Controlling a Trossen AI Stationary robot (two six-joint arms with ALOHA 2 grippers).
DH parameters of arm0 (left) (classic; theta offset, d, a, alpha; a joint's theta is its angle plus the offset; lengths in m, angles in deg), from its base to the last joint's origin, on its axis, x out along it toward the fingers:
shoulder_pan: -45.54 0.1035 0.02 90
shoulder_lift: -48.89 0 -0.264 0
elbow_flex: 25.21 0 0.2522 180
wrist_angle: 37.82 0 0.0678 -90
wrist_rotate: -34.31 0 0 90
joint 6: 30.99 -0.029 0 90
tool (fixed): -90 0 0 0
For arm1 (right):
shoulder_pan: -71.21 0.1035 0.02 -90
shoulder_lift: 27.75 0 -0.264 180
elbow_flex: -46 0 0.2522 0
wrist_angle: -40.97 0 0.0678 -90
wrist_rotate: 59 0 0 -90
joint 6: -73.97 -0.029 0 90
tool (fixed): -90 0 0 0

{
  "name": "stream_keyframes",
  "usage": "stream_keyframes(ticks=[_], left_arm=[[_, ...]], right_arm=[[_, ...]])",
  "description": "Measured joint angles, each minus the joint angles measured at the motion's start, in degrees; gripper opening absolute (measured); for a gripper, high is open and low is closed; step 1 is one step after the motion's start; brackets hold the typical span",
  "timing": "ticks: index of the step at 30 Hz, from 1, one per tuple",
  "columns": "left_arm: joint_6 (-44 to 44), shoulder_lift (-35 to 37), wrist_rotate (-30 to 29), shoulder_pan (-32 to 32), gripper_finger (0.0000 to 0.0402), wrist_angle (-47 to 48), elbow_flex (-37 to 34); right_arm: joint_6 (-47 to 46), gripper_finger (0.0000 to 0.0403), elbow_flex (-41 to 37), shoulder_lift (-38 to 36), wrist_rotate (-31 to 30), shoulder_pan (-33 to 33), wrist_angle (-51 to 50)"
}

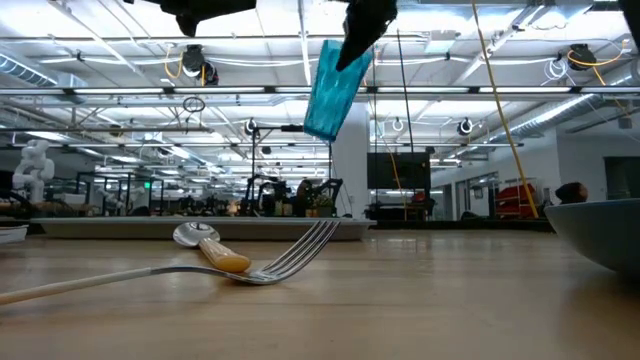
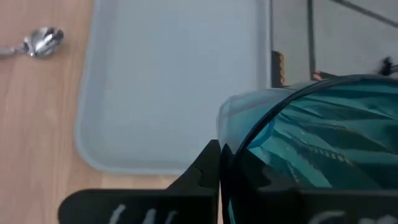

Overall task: Pick and place plate/cup/fork/spoon on tray
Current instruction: Put the blue cup on the top right of the light blue tray

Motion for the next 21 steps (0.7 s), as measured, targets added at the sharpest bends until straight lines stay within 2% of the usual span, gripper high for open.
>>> stream_keyframes(ticks=[11, 15, 21], left_arm=[[0.1, 0.0, 0.0, 0.0, 0.0033, 1.9, 0.0], [0.1, 0.0, 0.0, 0.0, 0.0033, 3.0, 0.0], [0.0, 0.0, 0.0, 0.0, 0.0033, 3.0, 0.0]], right_arm=[[4.1, 0.0002, 0.4, 7.1, 0.6, -5.9, 0.6], [5.4, 0.0002, 0.4, 8.3, 6.3, -8.7, 1.5], [5.7, 0.0002, -0.4, 8.5, 10.3, -12.0, 3.5]])
